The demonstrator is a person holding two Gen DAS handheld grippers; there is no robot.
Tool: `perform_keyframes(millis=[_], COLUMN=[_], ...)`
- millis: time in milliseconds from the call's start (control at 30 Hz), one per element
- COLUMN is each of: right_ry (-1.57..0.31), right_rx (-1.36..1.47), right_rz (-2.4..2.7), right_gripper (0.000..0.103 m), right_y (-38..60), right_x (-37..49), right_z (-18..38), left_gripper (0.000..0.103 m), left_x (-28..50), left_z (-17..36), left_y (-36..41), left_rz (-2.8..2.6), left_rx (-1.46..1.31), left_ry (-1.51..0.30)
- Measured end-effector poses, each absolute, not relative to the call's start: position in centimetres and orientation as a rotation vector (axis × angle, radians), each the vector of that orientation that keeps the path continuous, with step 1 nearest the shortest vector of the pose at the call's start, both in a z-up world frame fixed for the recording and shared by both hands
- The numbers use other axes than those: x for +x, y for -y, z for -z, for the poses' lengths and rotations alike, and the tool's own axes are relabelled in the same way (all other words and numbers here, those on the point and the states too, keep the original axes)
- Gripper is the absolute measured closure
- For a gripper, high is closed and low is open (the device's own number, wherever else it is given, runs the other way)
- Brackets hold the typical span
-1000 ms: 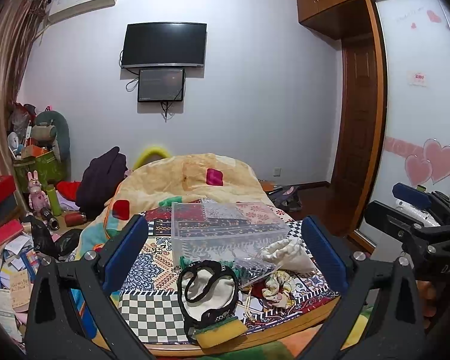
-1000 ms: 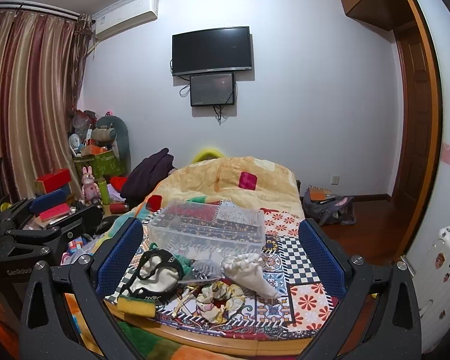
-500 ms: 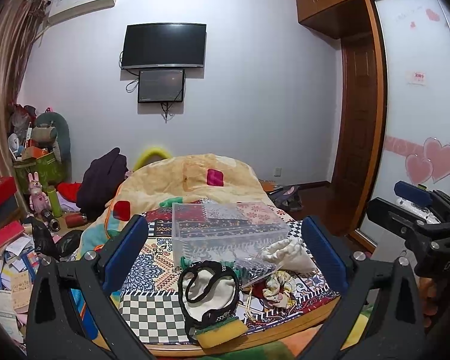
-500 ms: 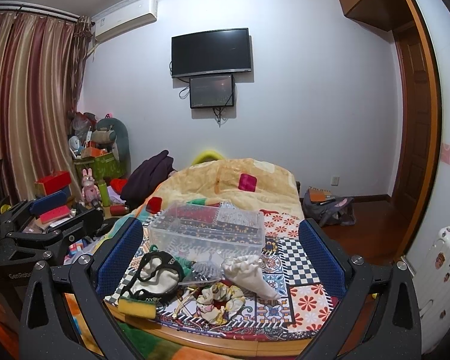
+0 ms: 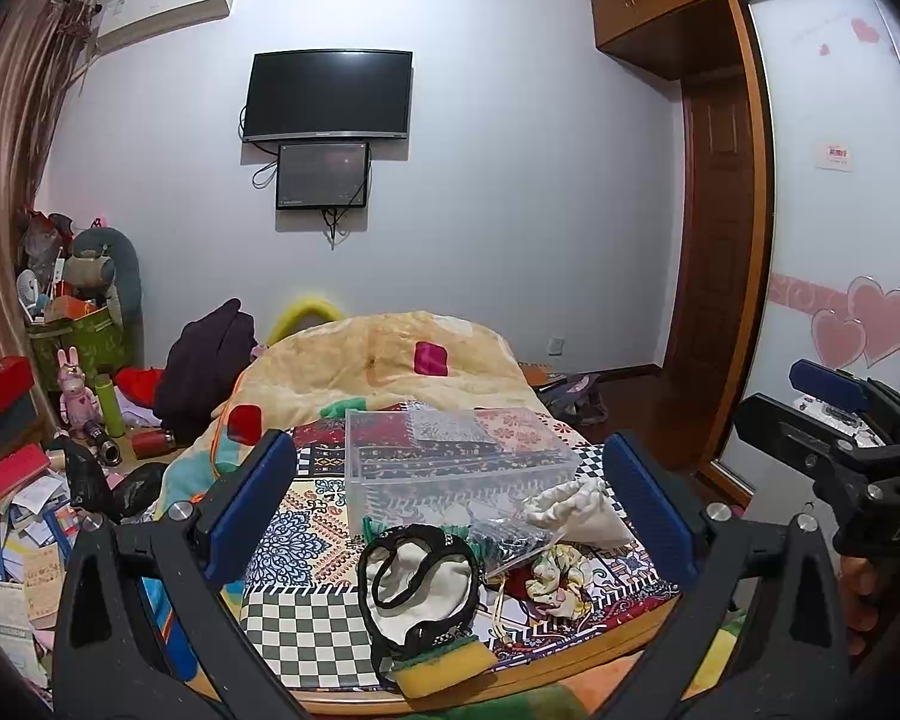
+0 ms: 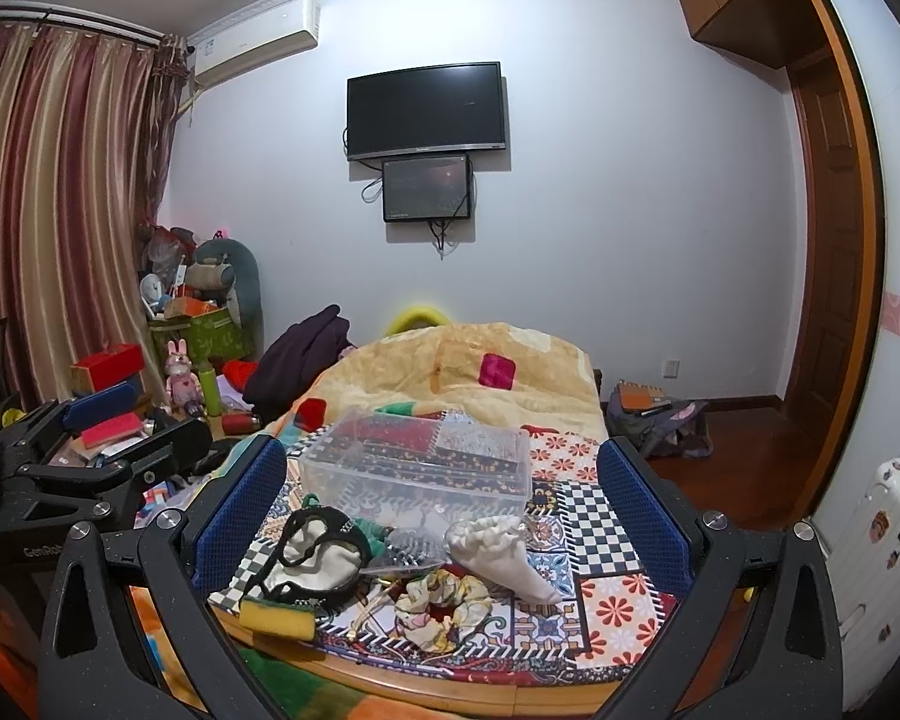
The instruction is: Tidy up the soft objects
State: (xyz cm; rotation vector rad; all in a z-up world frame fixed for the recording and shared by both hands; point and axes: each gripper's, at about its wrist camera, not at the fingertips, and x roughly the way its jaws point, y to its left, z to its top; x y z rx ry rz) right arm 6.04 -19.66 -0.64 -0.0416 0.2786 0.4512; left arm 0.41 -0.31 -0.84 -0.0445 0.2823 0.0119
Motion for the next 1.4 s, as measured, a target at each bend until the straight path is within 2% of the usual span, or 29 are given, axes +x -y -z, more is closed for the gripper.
perform_keyframes(millis=[767,1067,1100,1167,1233,1300,1400], right_ry=[-0.266,-0.4,-0.414,-0.461,-0.502,-0.557,-0.628], right_rx=[-0.036,0.009,0.011,0.022,0.033,0.031,0.021], right_rz=[-0.456,-0.468,-0.463,-0.456,-0.454,-0.457,-0.47], right_gripper=[0.0,0.0,0.0,0.0,0.003,0.011,0.017], right_y=[19.5,20.3,20.5,20.7,21.0,20.8,20.4], right_x=[5.8,8.5,8.8,9.7,10.5,11.3,12.2], right_z=[0.5,2.5,2.9,4.0,5.2,6.5,8.5], left_gripper=[0.0,0.0,0.002,0.015,0.017,0.018,0.018], left_x=[0.4,2.9,3.3,4.2,4.9,5.5,5.9], left_z=[0.5,2.9,3.3,4.5,5.6,6.8,8.7], left_y=[0.5,-0.1,-0.1,-0.1,0.1,0.1,0.2], left_rz=[-0.001,0.034,0.036,0.036,0.037,0.04,0.041], left_rx=[-0.044,-0.086,-0.09,-0.084,-0.083,-0.086,-0.085], left_ry=[-0.283,-0.416,-0.436,-0.488,-0.532,-0.57,-0.631])
